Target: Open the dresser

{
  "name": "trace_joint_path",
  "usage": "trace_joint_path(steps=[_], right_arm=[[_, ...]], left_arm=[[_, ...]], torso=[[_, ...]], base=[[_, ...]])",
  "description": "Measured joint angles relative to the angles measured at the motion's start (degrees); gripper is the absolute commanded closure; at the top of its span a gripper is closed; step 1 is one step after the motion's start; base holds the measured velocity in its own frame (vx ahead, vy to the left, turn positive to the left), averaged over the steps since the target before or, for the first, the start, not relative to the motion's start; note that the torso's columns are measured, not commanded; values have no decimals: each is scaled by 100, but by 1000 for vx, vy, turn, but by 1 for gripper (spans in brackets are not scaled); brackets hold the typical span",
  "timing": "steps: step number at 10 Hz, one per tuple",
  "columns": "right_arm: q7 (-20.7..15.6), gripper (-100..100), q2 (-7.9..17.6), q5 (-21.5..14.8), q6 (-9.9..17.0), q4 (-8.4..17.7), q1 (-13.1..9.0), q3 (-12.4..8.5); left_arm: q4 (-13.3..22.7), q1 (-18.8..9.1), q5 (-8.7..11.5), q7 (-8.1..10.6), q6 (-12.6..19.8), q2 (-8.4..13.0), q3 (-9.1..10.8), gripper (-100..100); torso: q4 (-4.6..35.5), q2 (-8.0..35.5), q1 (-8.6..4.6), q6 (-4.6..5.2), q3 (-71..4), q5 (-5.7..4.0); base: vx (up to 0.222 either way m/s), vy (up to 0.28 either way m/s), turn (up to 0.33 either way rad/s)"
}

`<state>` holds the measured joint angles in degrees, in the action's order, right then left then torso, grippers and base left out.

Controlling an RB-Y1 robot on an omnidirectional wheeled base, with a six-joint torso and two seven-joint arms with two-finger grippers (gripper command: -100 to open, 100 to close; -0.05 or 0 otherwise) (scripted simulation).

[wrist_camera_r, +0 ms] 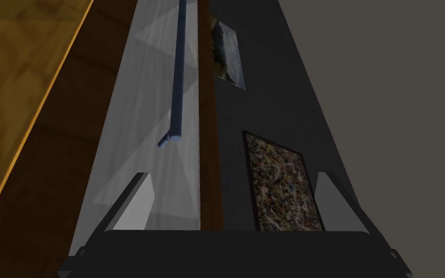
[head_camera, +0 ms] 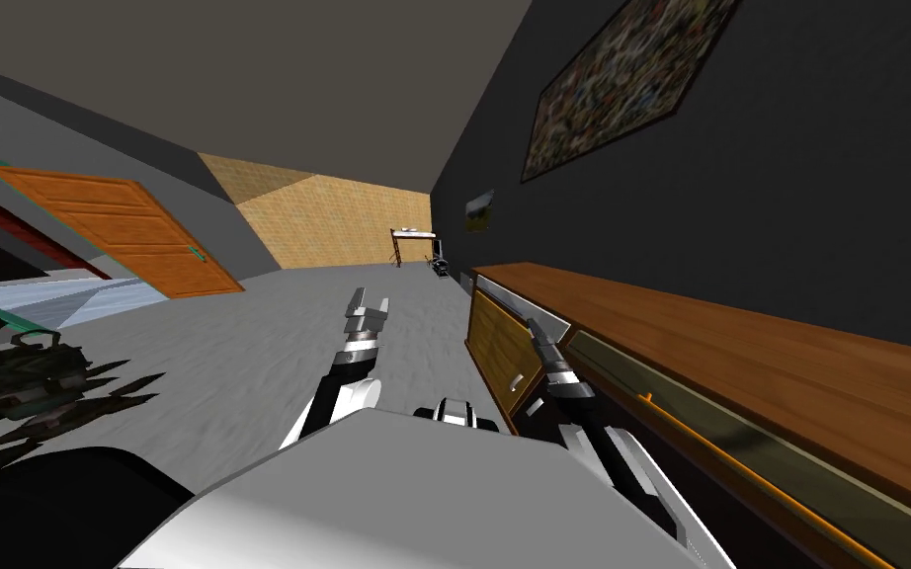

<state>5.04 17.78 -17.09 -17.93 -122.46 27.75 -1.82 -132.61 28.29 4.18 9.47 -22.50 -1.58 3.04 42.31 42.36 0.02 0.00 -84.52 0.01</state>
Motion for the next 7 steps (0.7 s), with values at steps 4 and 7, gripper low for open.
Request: trace_joint_path(steps=[4, 7], right_arm=[[-9, -100, 493, -545, 32, 364, 143, -42], [-23, -100, 892, -1034, 184, 666, 173, -40]], left_arm=[[0, 1, 0, 0, 0, 0, 1, 0], [0, 1, 0, 0, 0, 0, 1, 0]], torso=[[-2, -11, -4, 2, -6, -1], [-1, -7, -3, 3, -4, 0]], base=[[-67, 21, 172], [-75, 33, 168]])
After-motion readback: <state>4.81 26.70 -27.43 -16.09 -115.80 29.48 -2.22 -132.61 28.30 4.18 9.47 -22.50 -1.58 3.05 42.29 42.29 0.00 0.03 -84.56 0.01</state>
